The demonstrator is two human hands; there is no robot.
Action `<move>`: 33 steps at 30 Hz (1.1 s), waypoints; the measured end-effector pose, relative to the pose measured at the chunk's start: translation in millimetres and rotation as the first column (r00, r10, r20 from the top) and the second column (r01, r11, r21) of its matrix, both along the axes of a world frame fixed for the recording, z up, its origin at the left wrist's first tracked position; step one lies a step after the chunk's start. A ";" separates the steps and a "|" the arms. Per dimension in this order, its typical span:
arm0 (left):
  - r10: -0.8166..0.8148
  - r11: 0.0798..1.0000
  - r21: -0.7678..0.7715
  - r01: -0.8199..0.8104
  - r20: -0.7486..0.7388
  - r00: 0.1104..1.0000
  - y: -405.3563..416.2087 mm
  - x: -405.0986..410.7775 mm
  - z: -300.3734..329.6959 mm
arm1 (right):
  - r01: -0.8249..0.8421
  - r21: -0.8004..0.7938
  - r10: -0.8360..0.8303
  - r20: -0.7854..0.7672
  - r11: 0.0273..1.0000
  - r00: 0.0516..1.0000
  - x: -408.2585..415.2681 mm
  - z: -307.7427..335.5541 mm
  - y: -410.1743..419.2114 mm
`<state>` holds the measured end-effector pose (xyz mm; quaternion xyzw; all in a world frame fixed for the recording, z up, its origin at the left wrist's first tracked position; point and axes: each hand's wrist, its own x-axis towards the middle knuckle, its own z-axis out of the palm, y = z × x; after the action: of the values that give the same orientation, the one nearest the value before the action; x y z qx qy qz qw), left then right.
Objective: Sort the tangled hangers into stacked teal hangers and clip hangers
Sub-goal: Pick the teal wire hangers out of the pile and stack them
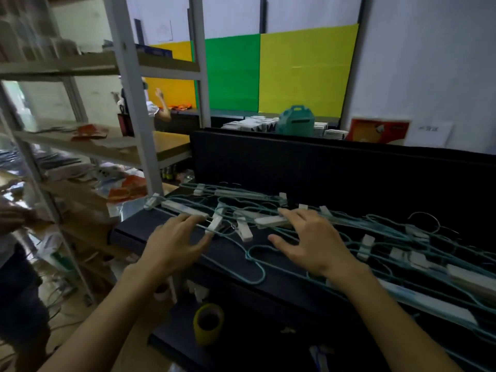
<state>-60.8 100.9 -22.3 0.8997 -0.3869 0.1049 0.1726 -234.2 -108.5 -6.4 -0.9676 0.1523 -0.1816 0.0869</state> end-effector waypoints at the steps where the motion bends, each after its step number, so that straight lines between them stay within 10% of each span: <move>1: -0.011 1.000 -0.020 0.011 0.000 1.000 -7.4 5.9 3.5 | 0.021 0.003 -0.021 -0.010 1.000 1.000 1.9 -0.2 -5.9; 16: -0.304 0.951 -0.023 0.308 0.098 0.947 -80.1 137.4 20.4 | 0.358 -0.008 -0.358 -0.062 0.934 0.932 48.2 -4.5 -12.1; 33: -0.378 0.884 0.254 0.393 -0.110 0.919 -115.5 198.1 7.4 | 0.589 0.000 -0.586 -0.091 0.808 0.805 56.3 -8.2 39.7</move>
<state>137.3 -14.6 -14.9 0.8224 -0.5636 -0.0110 0.0763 -177.9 -68.8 -14.7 -0.8786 0.4502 -0.1554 0.0336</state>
